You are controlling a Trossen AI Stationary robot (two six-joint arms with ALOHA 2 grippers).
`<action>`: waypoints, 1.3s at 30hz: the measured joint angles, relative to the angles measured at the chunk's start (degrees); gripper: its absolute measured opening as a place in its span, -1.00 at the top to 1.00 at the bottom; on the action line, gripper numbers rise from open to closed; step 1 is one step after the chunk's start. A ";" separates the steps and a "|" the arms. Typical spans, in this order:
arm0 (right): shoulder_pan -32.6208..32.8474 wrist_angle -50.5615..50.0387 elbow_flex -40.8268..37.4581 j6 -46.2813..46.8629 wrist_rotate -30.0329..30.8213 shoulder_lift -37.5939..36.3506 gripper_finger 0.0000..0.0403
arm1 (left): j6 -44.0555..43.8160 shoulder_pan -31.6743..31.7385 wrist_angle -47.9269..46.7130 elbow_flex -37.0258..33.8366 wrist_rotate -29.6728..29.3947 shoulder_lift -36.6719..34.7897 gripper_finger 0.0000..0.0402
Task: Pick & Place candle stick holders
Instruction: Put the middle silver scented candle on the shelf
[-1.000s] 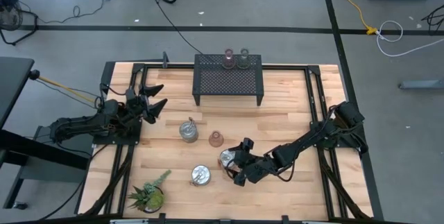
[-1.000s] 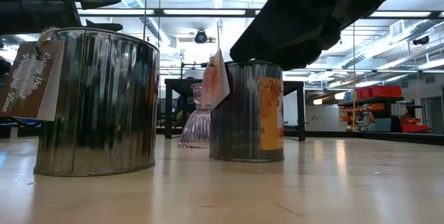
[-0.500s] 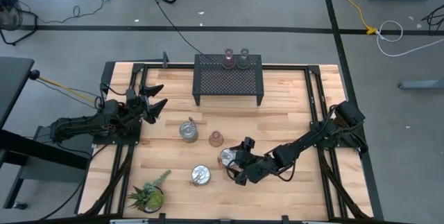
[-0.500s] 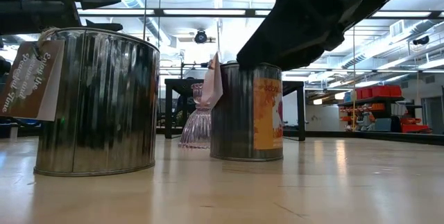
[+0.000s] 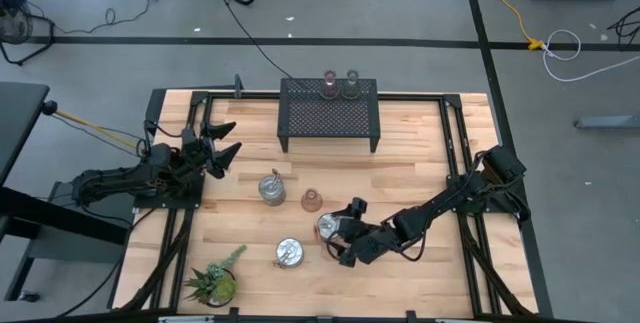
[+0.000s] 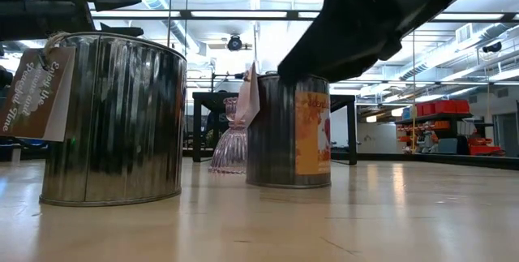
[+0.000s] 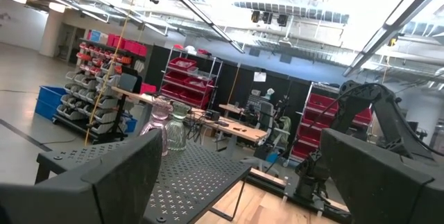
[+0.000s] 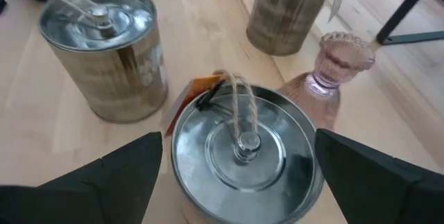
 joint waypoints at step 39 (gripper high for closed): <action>-1.95 0.70 0.20 3.54 0.79 2.55 -0.86 | -0.01 0.00 0.00 -0.02 -0.01 0.00 -0.94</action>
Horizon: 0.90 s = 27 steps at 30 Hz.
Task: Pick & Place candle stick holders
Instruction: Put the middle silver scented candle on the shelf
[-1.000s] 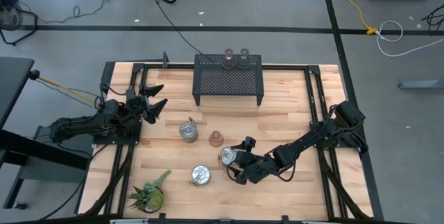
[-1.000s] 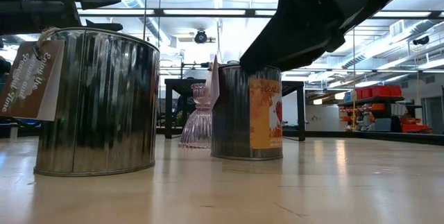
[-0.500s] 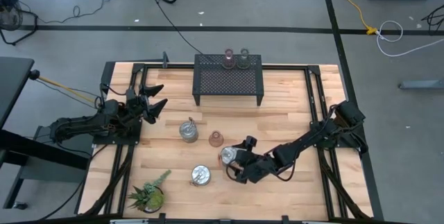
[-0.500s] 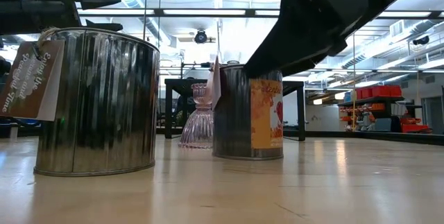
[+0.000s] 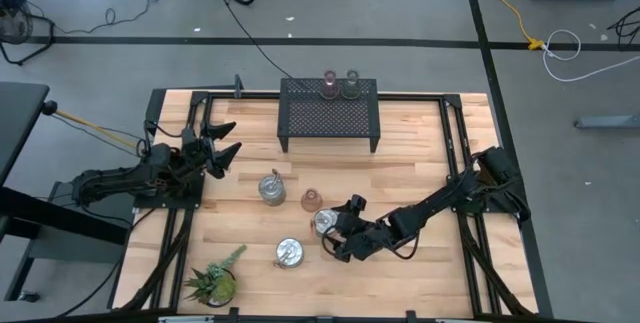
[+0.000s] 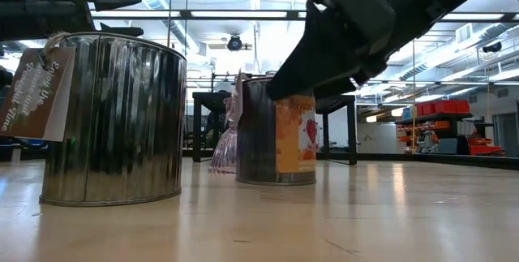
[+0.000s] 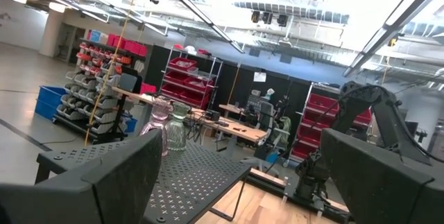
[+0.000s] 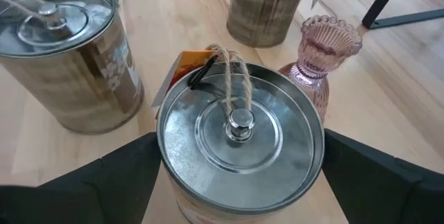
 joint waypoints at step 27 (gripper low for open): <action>-2.81 9.92 -0.03 1.21 -0.23 5.67 -0.75 | -0.01 0.00 -0.04 0.01 0.01 0.00 -0.94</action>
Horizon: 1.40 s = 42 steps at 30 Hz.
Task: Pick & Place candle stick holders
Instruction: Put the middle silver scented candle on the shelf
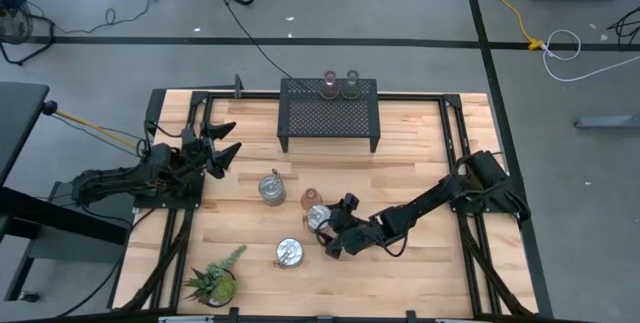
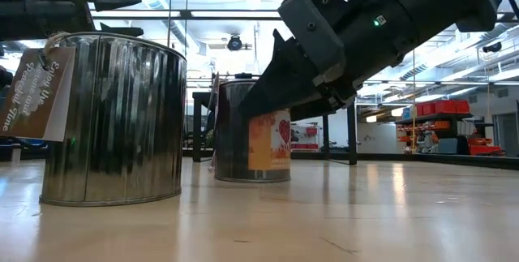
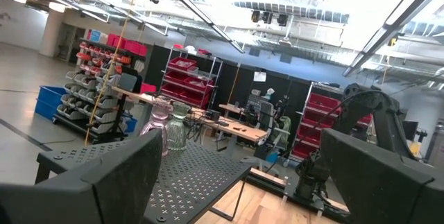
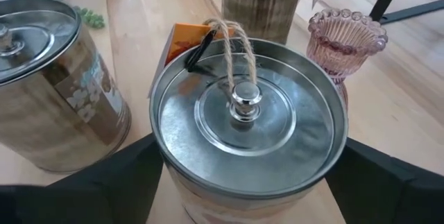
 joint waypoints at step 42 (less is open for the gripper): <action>-1.46 -27.96 -0.14 -8.07 13.63 -32.81 -0.57 | -0.48 0.00 -0.15 0.01 0.00 0.00 -0.94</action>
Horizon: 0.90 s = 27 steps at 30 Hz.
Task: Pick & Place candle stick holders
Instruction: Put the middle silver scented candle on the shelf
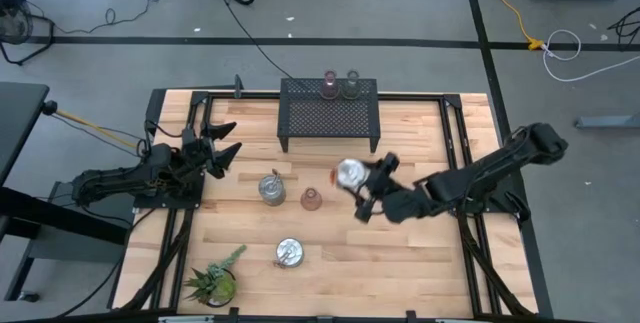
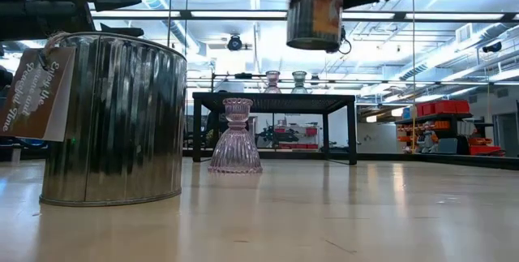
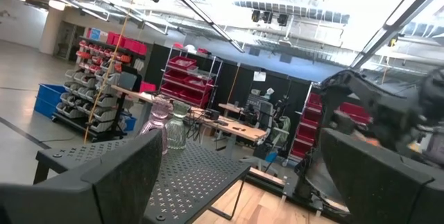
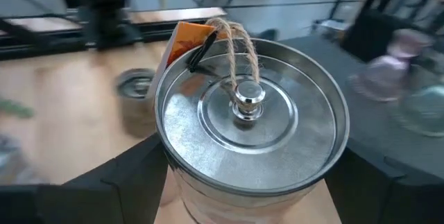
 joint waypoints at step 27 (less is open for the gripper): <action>-37.40 8.80 -6.01 -9.81 -20.69 -3.61 -0.57 | 0.45 0.00 0.00 -0.01 0.00 0.00 -0.94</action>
